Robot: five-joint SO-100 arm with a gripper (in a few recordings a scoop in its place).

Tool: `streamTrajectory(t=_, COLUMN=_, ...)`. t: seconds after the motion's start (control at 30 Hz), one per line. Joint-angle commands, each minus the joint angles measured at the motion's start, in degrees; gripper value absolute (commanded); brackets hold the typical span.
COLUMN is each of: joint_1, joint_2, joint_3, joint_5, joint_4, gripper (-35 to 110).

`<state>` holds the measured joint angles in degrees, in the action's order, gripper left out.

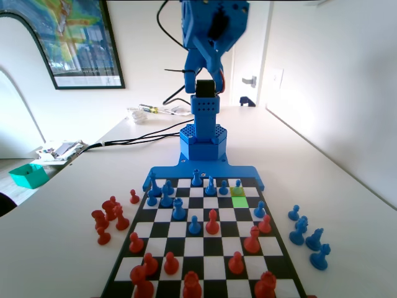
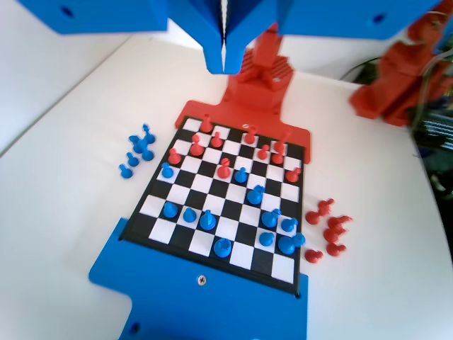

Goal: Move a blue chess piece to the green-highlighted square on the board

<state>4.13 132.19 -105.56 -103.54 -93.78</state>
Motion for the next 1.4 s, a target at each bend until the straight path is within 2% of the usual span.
streamTrajectory(t=0.0, joint_1=2.99, joint_2=-7.65, joint_3=5.45, joint_5=-0.88, joint_4=1.49, gripper=1)
streamTrajectory(t=0.1, joint_1=4.83, joint_2=-12.74, joint_3=5.98, joint_5=0.26, joint_4=2.81, gripper=1)
streamTrajectory(t=0.37, joint_1=9.23, joint_2=-25.05, joint_3=4.31, joint_5=14.15, joint_4=6.59, gripper=1)
streamTrajectory(t=0.67, joint_1=13.10, joint_2=-29.71, joint_3=-9.05, joint_5=26.19, joint_4=18.46, gripper=1)
streamTrajectory(t=0.8, joint_1=13.01, joint_2=-30.41, joint_3=-14.15, joint_5=27.51, joint_4=22.85, gripper=2)
streamTrajectory(t=1.0, joint_1=11.43, joint_2=-30.76, joint_3=-19.07, joint_5=29.09, joint_4=30.06, gripper=12)
streamTrajectory(t=1.37, joint_1=11.69, joint_2=-32.96, joint_3=-25.22, joint_5=29.44, joint_4=40.34, gripper=15)
